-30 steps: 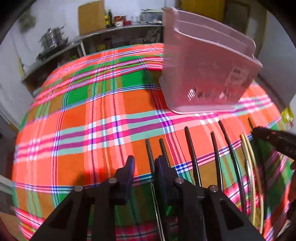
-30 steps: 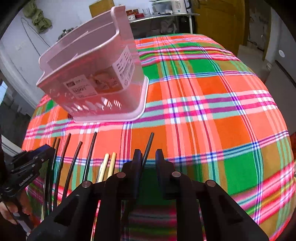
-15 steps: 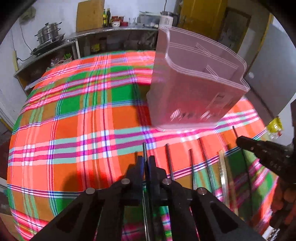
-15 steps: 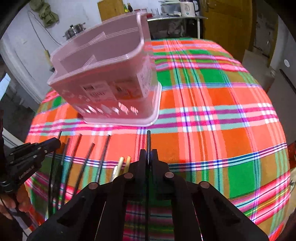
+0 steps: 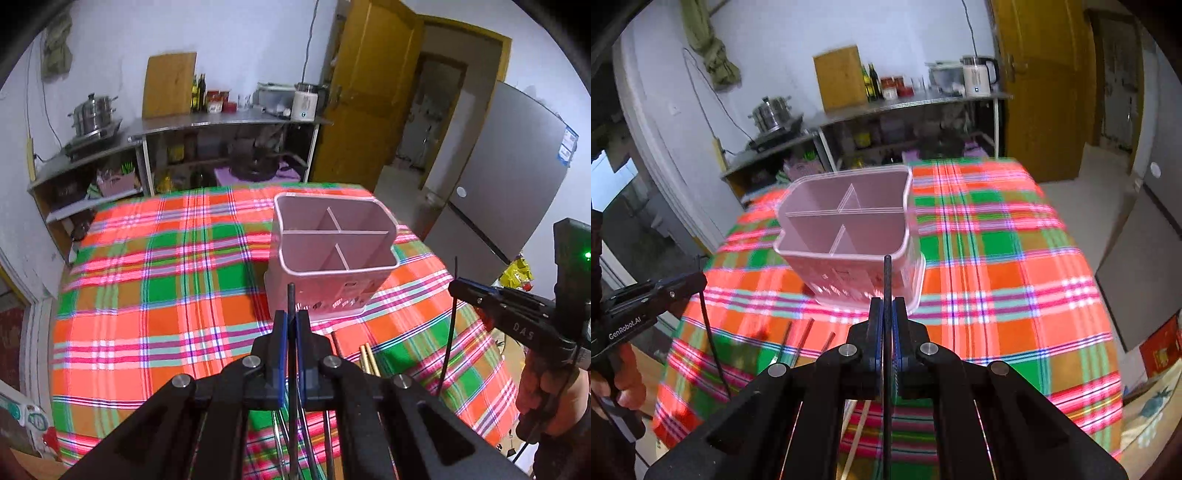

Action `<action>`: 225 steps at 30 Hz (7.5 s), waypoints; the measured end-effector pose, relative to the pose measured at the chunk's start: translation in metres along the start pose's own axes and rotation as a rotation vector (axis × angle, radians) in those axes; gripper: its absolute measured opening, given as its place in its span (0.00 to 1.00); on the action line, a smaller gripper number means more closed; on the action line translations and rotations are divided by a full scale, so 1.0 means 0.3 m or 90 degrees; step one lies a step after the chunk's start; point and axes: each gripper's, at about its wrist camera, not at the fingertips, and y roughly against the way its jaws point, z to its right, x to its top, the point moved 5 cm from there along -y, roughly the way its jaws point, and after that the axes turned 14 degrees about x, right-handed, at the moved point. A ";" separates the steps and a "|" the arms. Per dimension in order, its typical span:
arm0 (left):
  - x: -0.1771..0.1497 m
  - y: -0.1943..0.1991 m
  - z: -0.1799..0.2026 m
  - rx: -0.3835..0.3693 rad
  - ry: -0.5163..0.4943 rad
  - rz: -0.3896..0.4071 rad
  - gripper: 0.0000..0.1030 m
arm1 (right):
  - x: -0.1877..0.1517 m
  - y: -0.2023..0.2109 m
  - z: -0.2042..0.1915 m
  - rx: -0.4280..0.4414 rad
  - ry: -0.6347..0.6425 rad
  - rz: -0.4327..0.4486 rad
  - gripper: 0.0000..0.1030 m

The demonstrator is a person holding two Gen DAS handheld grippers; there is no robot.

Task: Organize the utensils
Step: 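Lift the held black chopsticks with both tools and carry them over the pink basket, then lower the chopsticks into the pink basket and open both tools, then move both open tools back down to the remaining chopsticks, then close the left tool on a black chopstick while the right tool grasps another black chopstick, then lift both held black chopsticks and carry them over the pink basket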

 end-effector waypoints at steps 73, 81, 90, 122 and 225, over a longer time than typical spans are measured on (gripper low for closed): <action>0.385 -0.185 -0.018 -0.053 0.061 0.013 0.05 | 0.339 -0.156 -0.091 0.065 0.016 0.075 0.05; 0.382 -0.103 -0.037 -0.060 0.073 0.063 0.42 | 0.353 -0.074 -0.102 0.060 0.026 0.108 0.19; 0.388 0.037 -0.037 -0.061 0.075 0.120 0.43 | 0.350 0.040 -0.121 0.054 0.024 0.147 0.37; -0.402 0.143 0.037 -0.067 0.028 0.043 0.35 | -0.274 0.168 -0.085 0.052 -0.032 0.070 0.37; -0.196 -0.188 0.001 -0.063 0.068 -0.056 0.04 | -0.176 -0.254 -0.138 0.073 -0.024 -0.051 0.05</action>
